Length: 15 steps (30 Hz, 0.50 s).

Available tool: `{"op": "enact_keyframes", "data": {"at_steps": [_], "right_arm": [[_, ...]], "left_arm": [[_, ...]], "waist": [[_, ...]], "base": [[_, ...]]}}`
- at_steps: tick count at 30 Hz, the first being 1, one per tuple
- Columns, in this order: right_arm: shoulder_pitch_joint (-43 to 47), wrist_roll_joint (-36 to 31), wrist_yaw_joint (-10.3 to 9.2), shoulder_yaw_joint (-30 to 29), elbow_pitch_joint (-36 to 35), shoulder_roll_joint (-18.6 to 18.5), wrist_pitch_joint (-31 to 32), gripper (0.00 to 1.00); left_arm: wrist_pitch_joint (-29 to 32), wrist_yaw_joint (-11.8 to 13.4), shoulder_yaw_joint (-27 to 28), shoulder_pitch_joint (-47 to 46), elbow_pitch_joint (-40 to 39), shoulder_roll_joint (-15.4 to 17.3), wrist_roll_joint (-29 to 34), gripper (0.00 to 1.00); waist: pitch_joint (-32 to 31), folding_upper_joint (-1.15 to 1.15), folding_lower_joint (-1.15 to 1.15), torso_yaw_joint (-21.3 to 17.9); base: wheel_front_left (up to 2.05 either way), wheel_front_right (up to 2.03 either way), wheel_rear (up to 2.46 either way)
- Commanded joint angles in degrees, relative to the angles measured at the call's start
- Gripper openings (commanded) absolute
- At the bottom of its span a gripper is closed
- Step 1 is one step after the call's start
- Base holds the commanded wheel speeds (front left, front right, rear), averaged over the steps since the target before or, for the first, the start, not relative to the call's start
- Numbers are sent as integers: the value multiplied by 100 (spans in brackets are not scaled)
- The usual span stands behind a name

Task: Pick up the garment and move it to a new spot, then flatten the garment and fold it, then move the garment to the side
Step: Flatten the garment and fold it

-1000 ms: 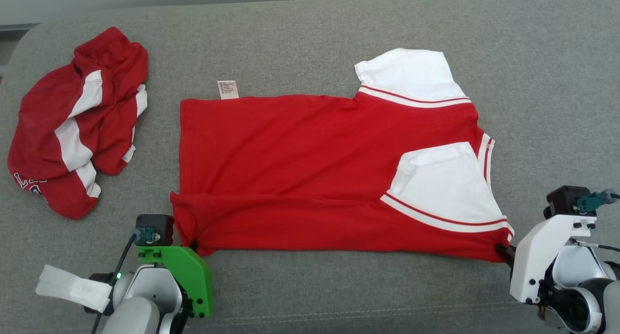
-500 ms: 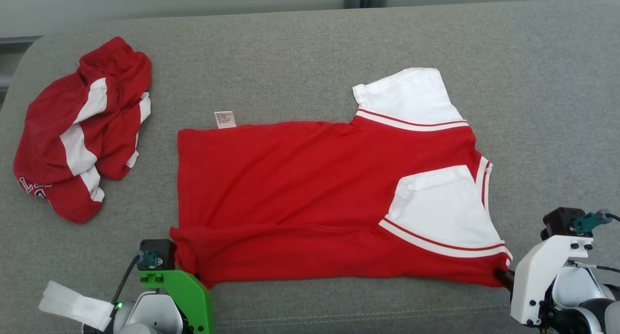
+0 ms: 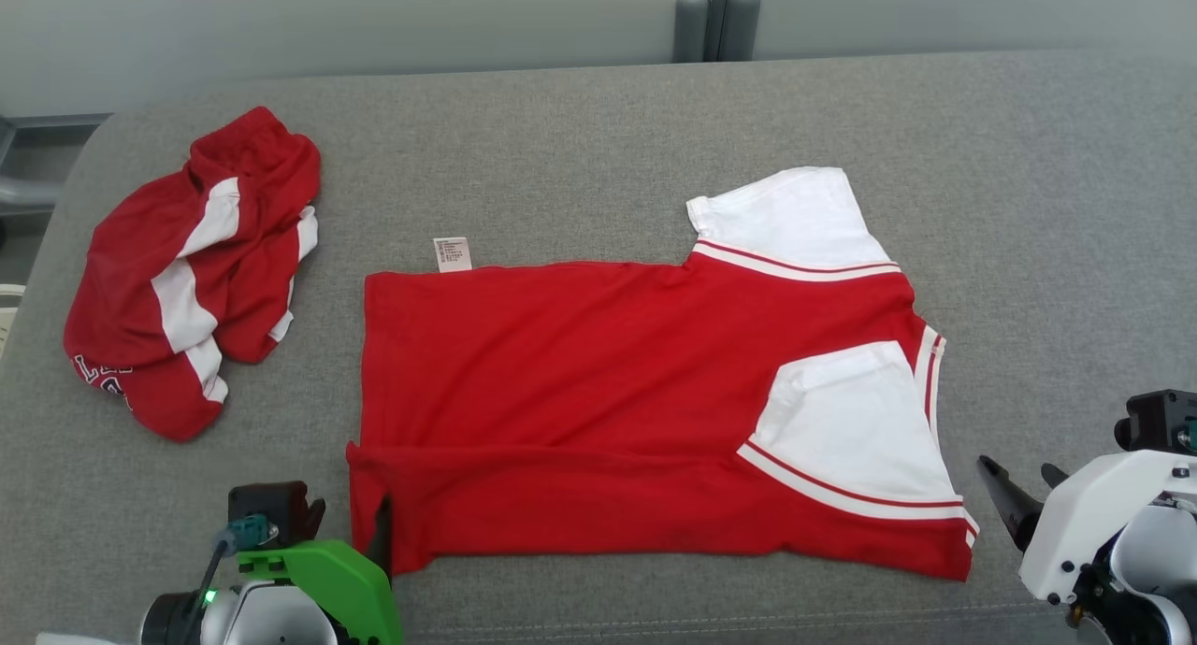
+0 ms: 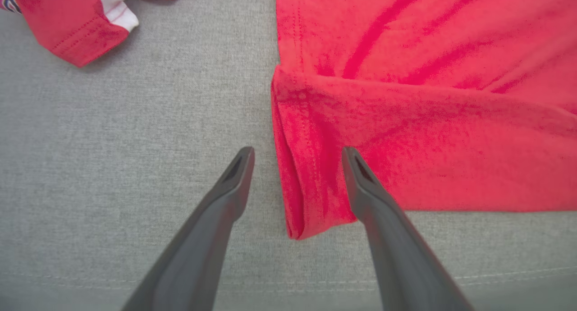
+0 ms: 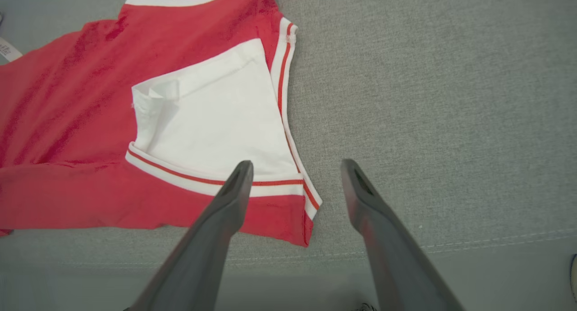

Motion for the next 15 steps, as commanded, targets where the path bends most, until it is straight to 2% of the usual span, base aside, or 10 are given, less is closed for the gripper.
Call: {"op": "enact_keyframes", "data": {"at_steps": [1,5,9,15], "right_arm": [[-31,47,0,3,25,-10,-226,100],[-12,136,0,104,241,-16,-1100,100],[-23,21,0,349,599,-13,-2057,100],[-183,12,0,752,1182,-15,-3289,100]], "left_arm": [[-225,-17,30,60,-37,9,57,100],[-1287,-50,191,25,-80,-138,127,100],[-2126,59,366,-54,88,-368,116,100],[-2885,13,412,-128,317,-528,163,100]], "waist": [[-114,0,0,45],[-285,0,0,93],[-462,0,0,134],[-705,0,0,170]], "base": [[0,0,0],[0,0,0],[0,0,0],[0,0,0]]}}
